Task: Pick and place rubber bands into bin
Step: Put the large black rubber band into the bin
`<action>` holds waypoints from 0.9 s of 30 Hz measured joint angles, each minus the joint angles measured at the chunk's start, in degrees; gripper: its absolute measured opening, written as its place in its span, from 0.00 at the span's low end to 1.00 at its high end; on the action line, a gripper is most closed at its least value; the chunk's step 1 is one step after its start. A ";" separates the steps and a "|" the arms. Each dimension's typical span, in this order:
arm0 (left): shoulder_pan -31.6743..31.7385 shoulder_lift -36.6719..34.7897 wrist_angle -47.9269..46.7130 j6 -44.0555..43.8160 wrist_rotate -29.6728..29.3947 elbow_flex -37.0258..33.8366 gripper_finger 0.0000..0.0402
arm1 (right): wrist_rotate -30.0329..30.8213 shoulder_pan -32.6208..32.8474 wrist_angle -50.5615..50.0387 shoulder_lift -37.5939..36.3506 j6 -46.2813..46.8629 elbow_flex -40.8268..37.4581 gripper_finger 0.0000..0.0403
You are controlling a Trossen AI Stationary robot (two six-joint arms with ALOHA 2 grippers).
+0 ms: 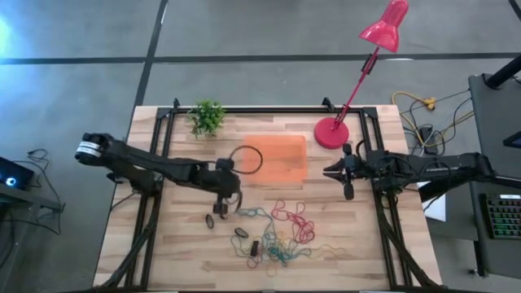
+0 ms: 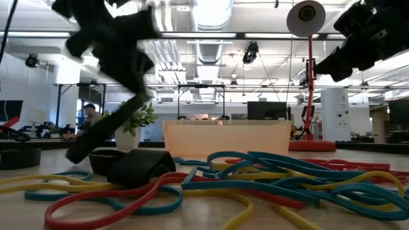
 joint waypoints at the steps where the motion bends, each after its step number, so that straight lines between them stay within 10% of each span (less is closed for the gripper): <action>1: 0.33 -0.98 0.44 1.16 -1.44 0.69 0.00 | 0.02 0.00 0.73 0.00 0.21 -0.58 0.13; 13: 9.29 -3.71 20.84 14.17 -4.65 2.44 0.00 | 0.24 0.00 8.27 0.18 1.08 -4.45 0.13; 27: 21.97 9.77 25.49 16.27 1.91 2.49 0.00 | 0.25 0.00 10.74 0.28 0.91 -4.45 0.13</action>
